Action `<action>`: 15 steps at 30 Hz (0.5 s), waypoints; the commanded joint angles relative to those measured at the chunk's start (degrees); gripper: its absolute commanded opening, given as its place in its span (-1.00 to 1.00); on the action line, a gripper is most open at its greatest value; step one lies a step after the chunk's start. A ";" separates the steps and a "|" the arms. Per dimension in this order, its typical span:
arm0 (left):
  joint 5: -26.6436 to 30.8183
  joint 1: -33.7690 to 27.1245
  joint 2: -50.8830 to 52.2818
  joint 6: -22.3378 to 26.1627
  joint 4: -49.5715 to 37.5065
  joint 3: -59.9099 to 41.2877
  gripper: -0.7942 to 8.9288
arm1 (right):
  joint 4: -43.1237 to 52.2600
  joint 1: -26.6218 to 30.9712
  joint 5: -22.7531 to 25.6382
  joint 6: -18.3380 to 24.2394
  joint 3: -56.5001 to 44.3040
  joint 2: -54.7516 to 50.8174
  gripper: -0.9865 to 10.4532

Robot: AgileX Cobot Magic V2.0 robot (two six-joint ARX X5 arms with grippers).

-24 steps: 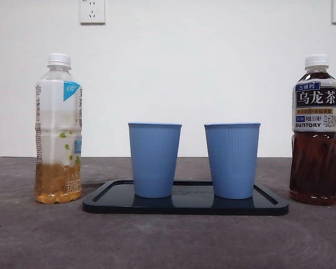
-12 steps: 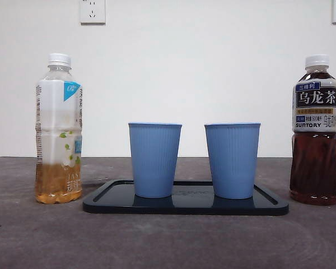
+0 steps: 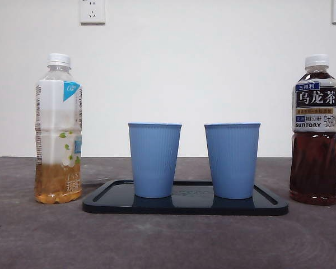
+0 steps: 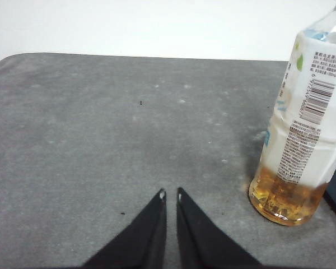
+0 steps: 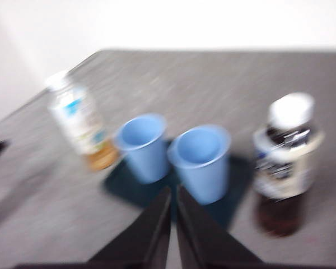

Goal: Pour the drink into the cup

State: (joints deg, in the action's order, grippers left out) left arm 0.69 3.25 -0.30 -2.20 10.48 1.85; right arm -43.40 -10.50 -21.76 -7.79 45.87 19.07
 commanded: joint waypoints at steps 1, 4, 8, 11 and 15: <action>0.04 -0.02 0.11 0.85 0.31 -1.16 -0.78 | 5.01 4.66 3.98 11.41 -5.14 -2.38 -0.80; 0.04 -0.02 0.11 0.85 0.31 -1.16 -0.78 | 17.18 8.87 7.96 15.98 -15.10 -6.29 -0.80; 0.04 -0.02 0.11 0.85 0.31 -1.16 -0.78 | 32.06 12.28 10.19 15.89 -29.46 -11.34 -0.80; 0.04 -0.02 0.11 0.85 0.31 -1.16 -0.78 | 40.63 12.74 14.93 14.10 -38.23 -13.59 -0.80; 0.04 -0.02 0.11 0.87 0.31 -1.16 -0.78 | 42.58 12.61 21.27 9.62 -45.27 -17.07 -0.80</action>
State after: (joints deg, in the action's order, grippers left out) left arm 0.69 3.25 -0.30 -2.20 10.50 1.87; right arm -2.04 2.20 -1.58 4.62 1.04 2.63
